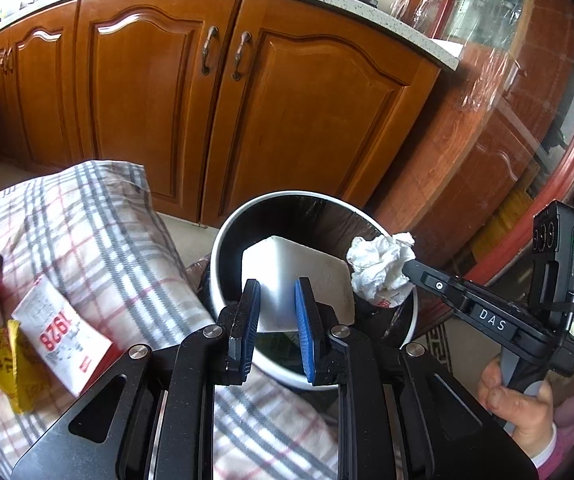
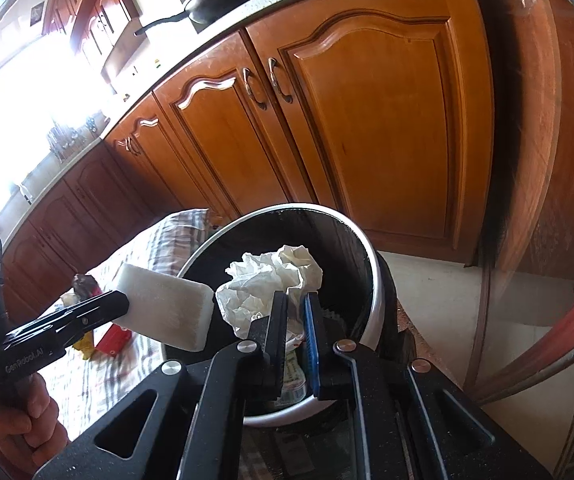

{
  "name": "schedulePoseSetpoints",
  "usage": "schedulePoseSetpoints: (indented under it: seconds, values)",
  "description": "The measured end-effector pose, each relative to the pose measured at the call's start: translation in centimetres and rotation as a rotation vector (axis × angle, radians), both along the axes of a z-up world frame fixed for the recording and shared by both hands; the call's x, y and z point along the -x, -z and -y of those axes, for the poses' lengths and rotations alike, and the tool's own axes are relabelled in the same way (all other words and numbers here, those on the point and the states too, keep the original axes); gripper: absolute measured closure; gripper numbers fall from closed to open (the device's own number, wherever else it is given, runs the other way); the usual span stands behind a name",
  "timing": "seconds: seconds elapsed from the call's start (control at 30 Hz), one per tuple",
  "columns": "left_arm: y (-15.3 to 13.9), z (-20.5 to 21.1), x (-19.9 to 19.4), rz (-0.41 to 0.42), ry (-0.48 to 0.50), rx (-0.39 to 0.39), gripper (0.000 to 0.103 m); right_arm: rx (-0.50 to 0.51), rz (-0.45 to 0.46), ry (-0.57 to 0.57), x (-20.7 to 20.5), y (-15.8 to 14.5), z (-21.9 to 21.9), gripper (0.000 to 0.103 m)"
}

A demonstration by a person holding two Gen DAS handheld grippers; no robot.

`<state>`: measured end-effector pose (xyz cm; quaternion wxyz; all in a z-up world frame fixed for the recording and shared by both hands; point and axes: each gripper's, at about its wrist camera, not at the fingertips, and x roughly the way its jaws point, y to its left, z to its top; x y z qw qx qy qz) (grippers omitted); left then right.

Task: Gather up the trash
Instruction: 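Carry the white box and tissue over the bin with both tools, then open both tools to drop the box and tissue into the bin, then move both open tools back over the remaining trash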

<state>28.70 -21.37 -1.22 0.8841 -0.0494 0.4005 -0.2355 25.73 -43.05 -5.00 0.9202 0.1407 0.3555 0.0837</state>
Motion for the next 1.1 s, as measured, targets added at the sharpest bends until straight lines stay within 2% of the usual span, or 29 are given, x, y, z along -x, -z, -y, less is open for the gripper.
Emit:
schedulePoseSetpoints:
  seconds: [0.13,0.17,0.2,0.27,0.33,0.37,0.4,0.43,0.5,0.6,1.1]
  values:
    - [0.1,0.9,-0.2,-0.015,0.024,-0.004,0.081,0.004,-0.009,0.002,-0.7,0.1,0.2,0.089]
    - [0.2,1.0,-0.2,-0.016,0.023,-0.009,0.077,0.003,-0.006,0.002,-0.9,0.1,0.3,0.085]
    - [0.2,1.1,-0.2,-0.021,0.023,-0.012,0.070,0.006,-0.004,0.008,-1.0,0.1,0.4,0.073]
    - [0.3,0.9,0.1,-0.021,0.016,-0.005,0.061,0.001,0.000,0.017,-1.1,0.1,0.6,0.056]
    - [0.4,0.5,0.4,-0.022,0.013,0.003,0.058,-0.017,0.008,0.018,-0.9,0.1,0.9,0.052]
    - [0.4,0.3,0.6,-0.023,0.009,0.004,0.054,-0.023,0.011,0.017,-0.8,0.1,0.9,0.051]
    - [0.4,-0.1,0.9,-0.023,0.003,0.006,0.047,-0.028,0.013,0.019,-0.6,0.1,0.9,0.047]
    - [0.4,-0.4,1.3,-0.021,-0.002,0.009,0.043,-0.038,0.016,0.020,-0.3,0.1,0.9,0.044]
    - [0.3,-1.4,2.4,0.002,-0.015,0.014,0.037,-0.052,0.026,0.016,0.3,0.1,0.9,0.028]
    - [0.2,-3.3,4.0,0.018,-0.048,0.019,0.033,-0.060,0.046,0.005,1.7,0.0,0.2,0.016]
    - [1.4,-13.9,10.0,0.018,-0.232,0.020,0.033,-0.076,0.060,-0.126,6.9,0.0,-6.2,0.013]
